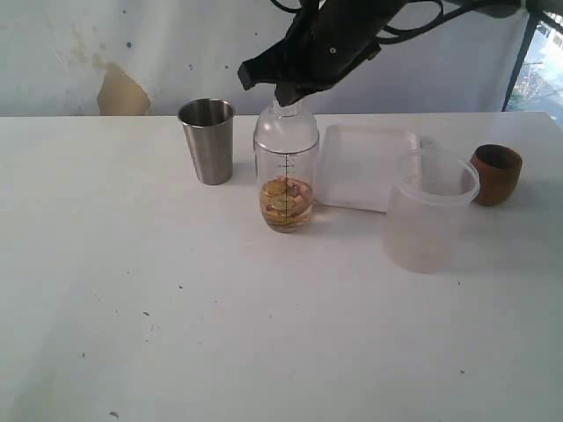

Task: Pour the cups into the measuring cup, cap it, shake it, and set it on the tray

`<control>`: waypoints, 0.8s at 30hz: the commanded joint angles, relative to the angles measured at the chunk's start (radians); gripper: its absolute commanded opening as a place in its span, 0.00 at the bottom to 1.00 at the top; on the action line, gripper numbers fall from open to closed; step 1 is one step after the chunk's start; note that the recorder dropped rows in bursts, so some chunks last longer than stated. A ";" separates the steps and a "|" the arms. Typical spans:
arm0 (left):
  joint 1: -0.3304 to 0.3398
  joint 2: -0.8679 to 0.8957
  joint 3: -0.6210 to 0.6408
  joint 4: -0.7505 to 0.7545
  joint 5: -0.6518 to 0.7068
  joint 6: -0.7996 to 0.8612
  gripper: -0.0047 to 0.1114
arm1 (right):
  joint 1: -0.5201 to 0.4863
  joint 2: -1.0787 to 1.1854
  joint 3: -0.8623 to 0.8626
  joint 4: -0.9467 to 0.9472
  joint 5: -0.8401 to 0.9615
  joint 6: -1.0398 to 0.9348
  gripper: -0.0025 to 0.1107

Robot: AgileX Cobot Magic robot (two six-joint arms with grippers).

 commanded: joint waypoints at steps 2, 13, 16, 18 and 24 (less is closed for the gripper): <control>-0.001 -0.003 0.005 0.003 -0.008 -0.003 0.04 | 0.004 -0.004 0.022 -0.012 -0.032 -0.003 0.02; -0.001 -0.003 0.005 0.003 -0.008 -0.003 0.04 | 0.009 -0.013 0.022 0.000 0.008 -0.008 0.02; -0.001 -0.003 0.005 0.003 -0.008 -0.003 0.04 | 0.009 -0.033 0.022 0.014 0.008 -0.012 0.02; -0.001 -0.003 0.005 0.003 -0.008 -0.003 0.04 | 0.009 -0.053 0.022 0.014 0.002 -0.013 0.02; -0.001 -0.003 0.005 0.003 -0.008 -0.003 0.04 | 0.009 -0.107 0.022 0.014 -0.054 -0.017 0.02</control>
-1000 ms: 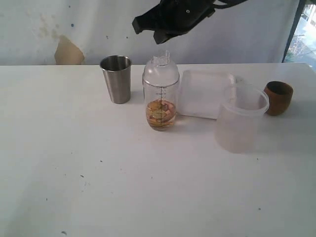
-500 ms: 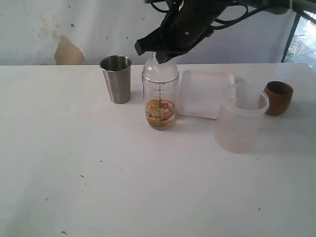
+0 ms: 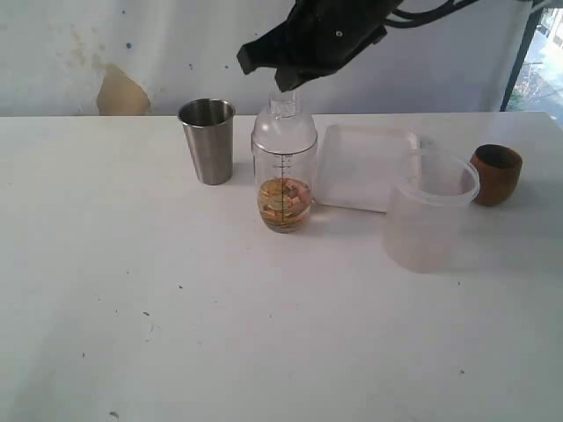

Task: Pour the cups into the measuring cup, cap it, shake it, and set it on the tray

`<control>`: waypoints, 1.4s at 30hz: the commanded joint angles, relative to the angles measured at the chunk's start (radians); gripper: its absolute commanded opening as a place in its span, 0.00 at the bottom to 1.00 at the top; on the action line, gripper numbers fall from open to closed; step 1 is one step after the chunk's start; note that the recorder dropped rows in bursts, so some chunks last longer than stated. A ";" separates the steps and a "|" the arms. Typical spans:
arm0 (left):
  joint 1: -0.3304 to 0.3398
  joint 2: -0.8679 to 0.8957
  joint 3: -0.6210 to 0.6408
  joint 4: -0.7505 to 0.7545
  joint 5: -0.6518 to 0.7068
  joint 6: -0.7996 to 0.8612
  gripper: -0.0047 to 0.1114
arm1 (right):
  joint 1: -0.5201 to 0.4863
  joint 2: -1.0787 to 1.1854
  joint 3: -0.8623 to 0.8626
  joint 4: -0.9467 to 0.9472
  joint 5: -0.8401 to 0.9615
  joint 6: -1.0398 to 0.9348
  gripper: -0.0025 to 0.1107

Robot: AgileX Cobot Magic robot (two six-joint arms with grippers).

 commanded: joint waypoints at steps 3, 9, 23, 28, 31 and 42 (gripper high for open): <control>-0.001 -0.003 0.005 0.003 -0.008 -0.003 0.04 | 0.001 -0.031 0.010 0.003 -0.121 -0.015 0.02; -0.001 -0.003 0.005 0.003 -0.008 -0.003 0.04 | 0.001 0.012 0.075 -0.005 -0.197 -0.015 0.02; -0.001 -0.003 0.005 0.003 -0.008 -0.003 0.04 | 0.001 0.016 0.155 -0.007 -0.242 -0.031 0.02; -0.001 -0.003 0.005 0.003 -0.008 -0.003 0.04 | 0.001 0.015 0.155 -0.003 -0.261 -0.031 0.02; -0.001 -0.003 0.005 0.003 -0.008 -0.003 0.04 | 0.001 0.017 0.155 -0.001 -0.268 -0.031 0.02; -0.001 -0.003 0.005 0.003 -0.008 -0.003 0.04 | 0.001 0.025 0.155 -0.001 -0.278 -0.031 0.02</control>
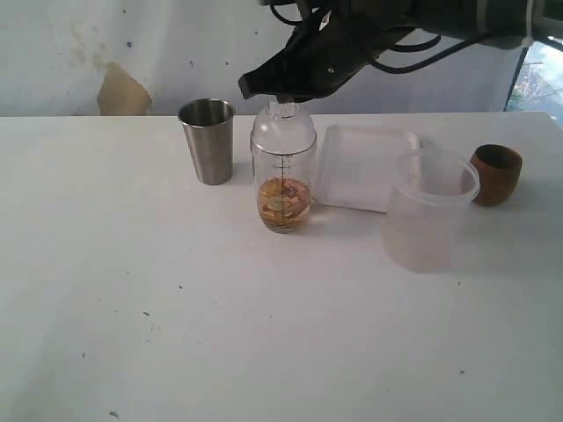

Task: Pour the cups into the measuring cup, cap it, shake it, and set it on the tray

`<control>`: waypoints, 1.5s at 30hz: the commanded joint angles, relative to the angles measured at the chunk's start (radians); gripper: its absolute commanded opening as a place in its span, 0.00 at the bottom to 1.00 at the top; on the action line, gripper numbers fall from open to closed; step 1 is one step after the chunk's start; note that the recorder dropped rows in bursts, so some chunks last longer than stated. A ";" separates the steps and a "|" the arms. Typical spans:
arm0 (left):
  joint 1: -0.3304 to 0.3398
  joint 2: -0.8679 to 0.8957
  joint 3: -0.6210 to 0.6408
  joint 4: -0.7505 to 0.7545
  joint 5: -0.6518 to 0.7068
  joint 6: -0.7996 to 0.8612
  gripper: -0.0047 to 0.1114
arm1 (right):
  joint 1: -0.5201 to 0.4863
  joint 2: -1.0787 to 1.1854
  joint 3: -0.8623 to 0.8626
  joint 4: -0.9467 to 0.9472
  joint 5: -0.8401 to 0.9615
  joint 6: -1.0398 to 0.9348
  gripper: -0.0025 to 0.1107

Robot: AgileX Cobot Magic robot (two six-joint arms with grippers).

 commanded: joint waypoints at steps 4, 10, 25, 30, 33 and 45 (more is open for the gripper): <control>-0.001 -0.003 0.005 0.003 -0.008 -0.003 0.04 | 0.001 -0.014 0.006 0.001 -0.035 -0.010 0.02; -0.001 -0.003 0.005 0.003 -0.008 -0.003 0.04 | 0.003 -0.025 0.006 0.032 -0.126 -0.012 0.02; -0.001 -0.003 0.005 0.003 -0.008 -0.003 0.04 | 0.020 0.028 0.006 0.025 -0.108 -0.041 0.02; -0.001 -0.003 0.005 0.003 -0.008 -0.003 0.04 | 0.027 -0.046 0.016 0.023 -0.104 -0.077 0.02; -0.001 -0.003 0.005 0.003 -0.008 -0.003 0.04 | 0.051 -0.103 0.161 -0.006 -0.293 -0.079 0.02; -0.001 -0.003 0.005 0.003 -0.008 -0.003 0.04 | 0.078 -0.200 0.537 0.006 -0.779 -0.072 0.02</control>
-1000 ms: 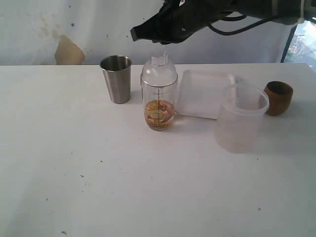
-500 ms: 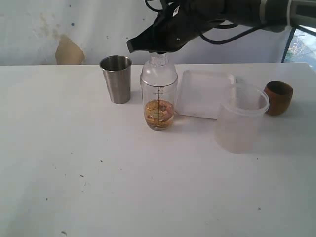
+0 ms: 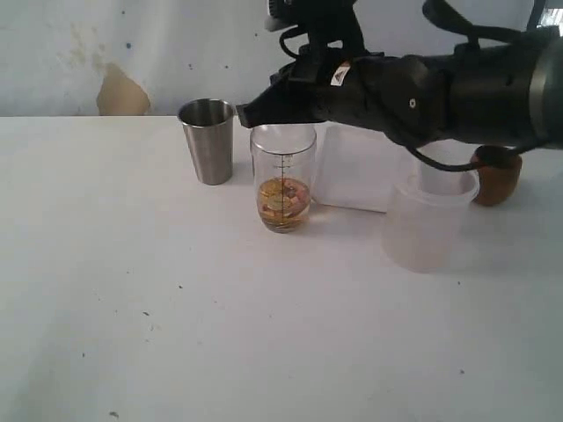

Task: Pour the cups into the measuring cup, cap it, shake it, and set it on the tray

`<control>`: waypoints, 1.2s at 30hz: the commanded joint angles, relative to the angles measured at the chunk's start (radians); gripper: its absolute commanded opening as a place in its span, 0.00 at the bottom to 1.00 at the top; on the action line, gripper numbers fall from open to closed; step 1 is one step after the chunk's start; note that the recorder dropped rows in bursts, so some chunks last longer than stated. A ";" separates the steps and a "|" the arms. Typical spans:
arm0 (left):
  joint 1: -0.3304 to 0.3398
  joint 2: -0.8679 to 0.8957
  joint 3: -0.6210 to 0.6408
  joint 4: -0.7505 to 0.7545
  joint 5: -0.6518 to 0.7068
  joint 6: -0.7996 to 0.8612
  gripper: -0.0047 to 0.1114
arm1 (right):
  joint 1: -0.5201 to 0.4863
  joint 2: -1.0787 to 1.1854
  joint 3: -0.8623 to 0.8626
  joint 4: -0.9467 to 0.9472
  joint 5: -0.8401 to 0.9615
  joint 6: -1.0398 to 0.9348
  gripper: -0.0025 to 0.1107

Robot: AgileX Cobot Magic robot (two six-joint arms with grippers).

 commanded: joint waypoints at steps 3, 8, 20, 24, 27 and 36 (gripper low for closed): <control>-0.001 -0.003 0.005 0.003 -0.008 -0.003 0.04 | -0.004 -0.008 0.075 0.003 -0.109 0.020 0.02; -0.001 -0.003 0.005 0.003 -0.008 -0.003 0.04 | -0.004 -0.012 0.069 0.003 -0.136 0.033 0.02; -0.001 -0.003 0.005 0.003 -0.008 -0.003 0.04 | -0.025 0.044 -0.023 0.002 0.064 0.088 0.02; -0.001 -0.003 0.005 0.003 -0.008 -0.003 0.04 | -0.025 0.020 -0.048 0.002 0.054 0.091 0.02; -0.001 -0.003 0.005 0.003 -0.008 -0.003 0.04 | -0.025 0.012 -0.056 0.002 0.067 0.091 0.02; -0.001 -0.003 0.005 0.003 -0.008 -0.003 0.04 | -0.025 0.038 -0.059 0.002 0.086 0.091 0.02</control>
